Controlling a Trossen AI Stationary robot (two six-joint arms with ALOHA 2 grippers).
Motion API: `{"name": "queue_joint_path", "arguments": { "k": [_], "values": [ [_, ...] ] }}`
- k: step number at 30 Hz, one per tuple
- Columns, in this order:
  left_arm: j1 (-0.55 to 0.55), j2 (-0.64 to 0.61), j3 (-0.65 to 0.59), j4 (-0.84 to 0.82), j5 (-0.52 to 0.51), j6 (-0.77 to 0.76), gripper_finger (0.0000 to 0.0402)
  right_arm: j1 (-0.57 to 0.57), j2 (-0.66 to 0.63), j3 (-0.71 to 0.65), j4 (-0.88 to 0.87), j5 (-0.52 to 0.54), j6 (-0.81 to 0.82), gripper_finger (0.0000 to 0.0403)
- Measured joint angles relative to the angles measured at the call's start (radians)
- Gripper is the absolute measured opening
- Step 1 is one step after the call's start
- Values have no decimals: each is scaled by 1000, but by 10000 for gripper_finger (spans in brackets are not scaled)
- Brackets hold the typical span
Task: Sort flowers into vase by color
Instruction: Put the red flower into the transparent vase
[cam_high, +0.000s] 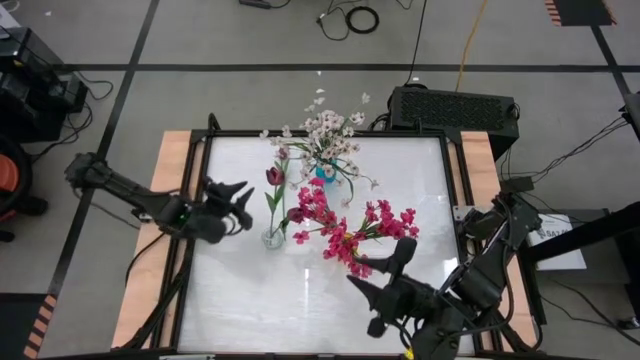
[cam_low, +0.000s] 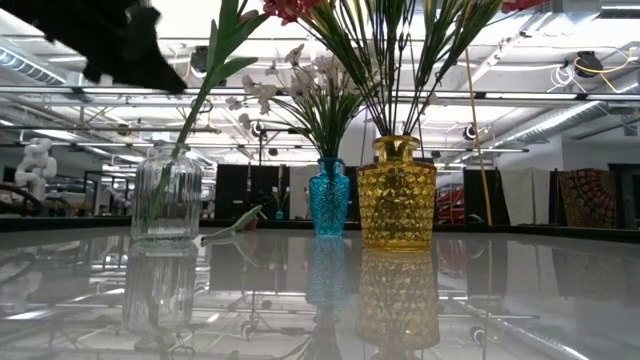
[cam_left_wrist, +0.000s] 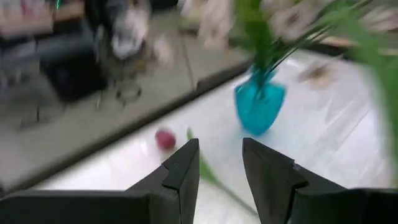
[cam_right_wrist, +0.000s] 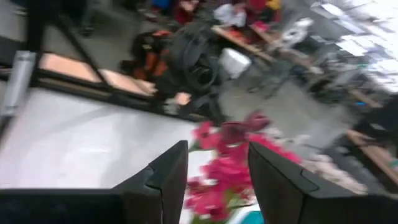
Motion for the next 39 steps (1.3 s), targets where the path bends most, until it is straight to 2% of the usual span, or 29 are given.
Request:
{"name": "queue_joint_path", "arguments": {
  "k": [3,6,9,14,18,24,33,39],
  "values": [
    [100,23,0,-68,98,-132,130,-17,0,0,0,55,-13,160],
    [186,42,0,-103,202,-184,130,-38,0,0,0,60,-37,160],
    [261,57,0,-123,295,-184,130,-64,0,0,0,58,-57,160],
    [365,70,-32,-117,368,-153,143,-105,0,0,0,57,-69,160],
    [457,70,-118,12,459,-70,159,-118,0,0,0,56,-69,160],
    [563,71,-231,376,629,21,162,-122,0,0,1,55,-42,160],
    [715,151,-238,427,801,24,162,-122,0,0,3,55,-4,160],
    [787,269,-238,596,888,55,162,-121,0,0,26,55,-3,160]
  ]
}}
